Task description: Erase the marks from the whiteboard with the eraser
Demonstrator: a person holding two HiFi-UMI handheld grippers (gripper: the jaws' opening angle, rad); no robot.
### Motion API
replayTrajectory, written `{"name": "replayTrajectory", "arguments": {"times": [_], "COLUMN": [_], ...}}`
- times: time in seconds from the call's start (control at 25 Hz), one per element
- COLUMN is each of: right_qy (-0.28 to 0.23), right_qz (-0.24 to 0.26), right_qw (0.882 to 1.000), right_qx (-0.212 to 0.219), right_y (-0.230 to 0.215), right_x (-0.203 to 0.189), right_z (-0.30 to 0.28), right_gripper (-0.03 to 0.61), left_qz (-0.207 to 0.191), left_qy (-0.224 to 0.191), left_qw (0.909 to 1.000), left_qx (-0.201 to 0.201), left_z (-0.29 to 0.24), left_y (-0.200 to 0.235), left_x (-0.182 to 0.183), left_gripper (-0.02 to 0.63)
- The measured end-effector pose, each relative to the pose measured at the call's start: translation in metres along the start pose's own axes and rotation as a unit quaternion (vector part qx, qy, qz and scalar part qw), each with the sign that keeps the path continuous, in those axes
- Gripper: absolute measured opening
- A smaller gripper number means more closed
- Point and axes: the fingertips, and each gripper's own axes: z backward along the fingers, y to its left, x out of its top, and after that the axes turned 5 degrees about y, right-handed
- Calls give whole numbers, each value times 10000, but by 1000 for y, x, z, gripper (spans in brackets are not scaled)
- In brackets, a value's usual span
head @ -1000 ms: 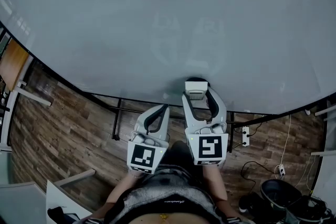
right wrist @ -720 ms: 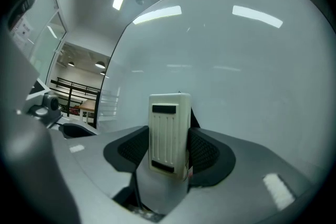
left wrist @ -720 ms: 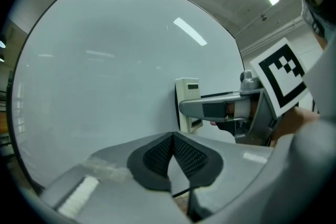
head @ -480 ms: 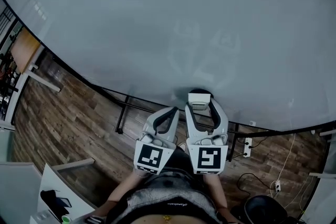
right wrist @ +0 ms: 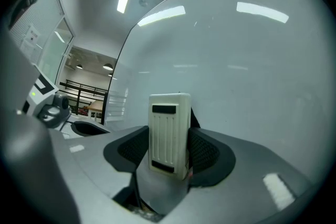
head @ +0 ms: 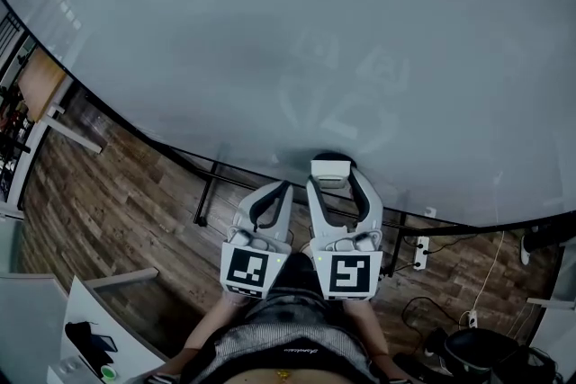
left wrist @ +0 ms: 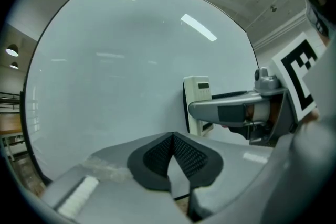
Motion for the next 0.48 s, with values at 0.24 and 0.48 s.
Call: {"name": "replayTrajectory", "arguments": {"times": [0.24, 0.48], "right_qy": [169, 382], "right_qz": [-131, -255], "right_qw": [9985, 9950], "right_qx": [-504, -883], "right_y": [10, 20], "right_x": [3, 3], "right_z": [-14, -26], "right_gripper": [241, 241], "left_qz": [-1, -115], "left_qy": [-5, 26], "left_qw": [9992, 9966], "left_qx": [-400, -821], "left_z": [-4, -2], "left_y": [26, 41], "left_x": [-1, 6], "left_gripper": [5, 5]}}
